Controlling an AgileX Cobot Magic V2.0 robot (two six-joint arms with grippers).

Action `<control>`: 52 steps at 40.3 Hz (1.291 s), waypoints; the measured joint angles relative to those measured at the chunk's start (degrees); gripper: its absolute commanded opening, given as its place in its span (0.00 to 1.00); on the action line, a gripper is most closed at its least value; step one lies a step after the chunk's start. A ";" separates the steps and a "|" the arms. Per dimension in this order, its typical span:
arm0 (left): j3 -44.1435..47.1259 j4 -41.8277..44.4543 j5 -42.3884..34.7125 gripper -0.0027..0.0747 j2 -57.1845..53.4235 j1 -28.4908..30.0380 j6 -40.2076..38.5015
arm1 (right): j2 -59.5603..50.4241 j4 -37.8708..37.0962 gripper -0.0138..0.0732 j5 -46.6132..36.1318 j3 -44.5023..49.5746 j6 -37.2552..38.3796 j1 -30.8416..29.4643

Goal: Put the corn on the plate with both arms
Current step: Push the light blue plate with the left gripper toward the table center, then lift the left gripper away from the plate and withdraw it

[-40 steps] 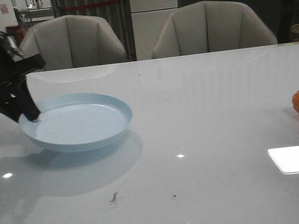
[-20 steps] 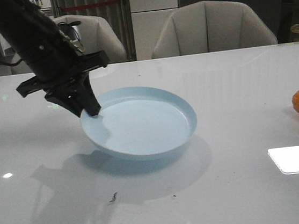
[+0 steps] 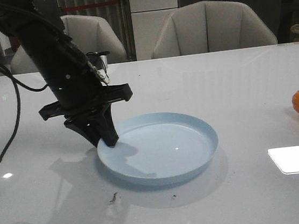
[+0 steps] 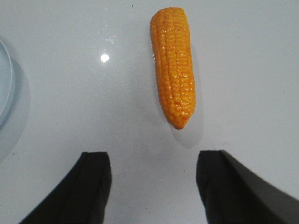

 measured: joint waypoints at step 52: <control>0.02 14.41 -15.73 0.64 -33.90 15.70 0.10 | 0.00 0.00 0.75 0.74 0.00 0.00 0.00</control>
